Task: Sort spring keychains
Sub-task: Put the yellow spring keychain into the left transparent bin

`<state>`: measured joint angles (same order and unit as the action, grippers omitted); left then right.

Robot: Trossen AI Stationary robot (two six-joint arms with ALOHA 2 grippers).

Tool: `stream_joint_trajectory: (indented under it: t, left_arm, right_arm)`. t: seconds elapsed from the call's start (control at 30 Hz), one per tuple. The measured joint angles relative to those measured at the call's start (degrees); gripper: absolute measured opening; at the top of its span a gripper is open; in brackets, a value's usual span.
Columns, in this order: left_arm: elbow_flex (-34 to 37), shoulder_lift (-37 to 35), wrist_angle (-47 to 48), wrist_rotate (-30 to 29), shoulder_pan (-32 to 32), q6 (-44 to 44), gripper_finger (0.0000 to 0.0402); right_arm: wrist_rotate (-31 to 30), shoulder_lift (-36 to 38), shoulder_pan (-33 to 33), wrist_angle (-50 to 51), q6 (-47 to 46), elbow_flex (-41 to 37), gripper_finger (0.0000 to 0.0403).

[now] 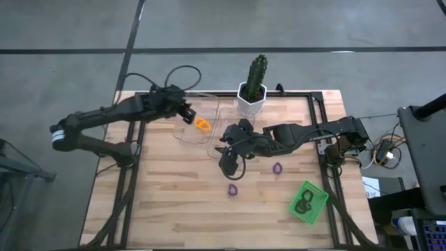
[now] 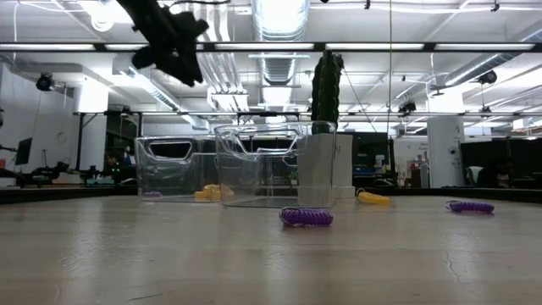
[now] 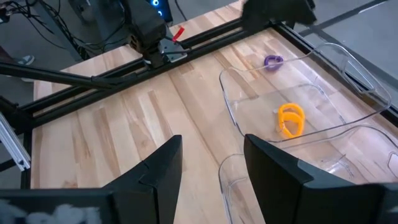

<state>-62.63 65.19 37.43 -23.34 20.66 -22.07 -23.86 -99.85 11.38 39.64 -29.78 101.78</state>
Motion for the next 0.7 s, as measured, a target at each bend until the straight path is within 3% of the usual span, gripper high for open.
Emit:
stream_joint_trajectory:
  t: [0.23,0.47,0.7]
  left_arm:
    - [0.0,-6.1,6.8,1.7,-0.1,-4.5,0.0122]
    - [0.1,-8.5,15.0,1.7,-0.7,-6.5,0.0072]
    - [1.3,-8.6,16.6,1.2,-0.8,-5.3,0.0037]
  right_arm:
    - [0.0,0.0,0.0,0.0,0.0,0.0,0.0169]
    - [0.0,0.0,0.0,0.0,0.0,0.0,0.0169]
    - [0.0,0.0,0.0,-0.2,0.0,0.0,0.0169]
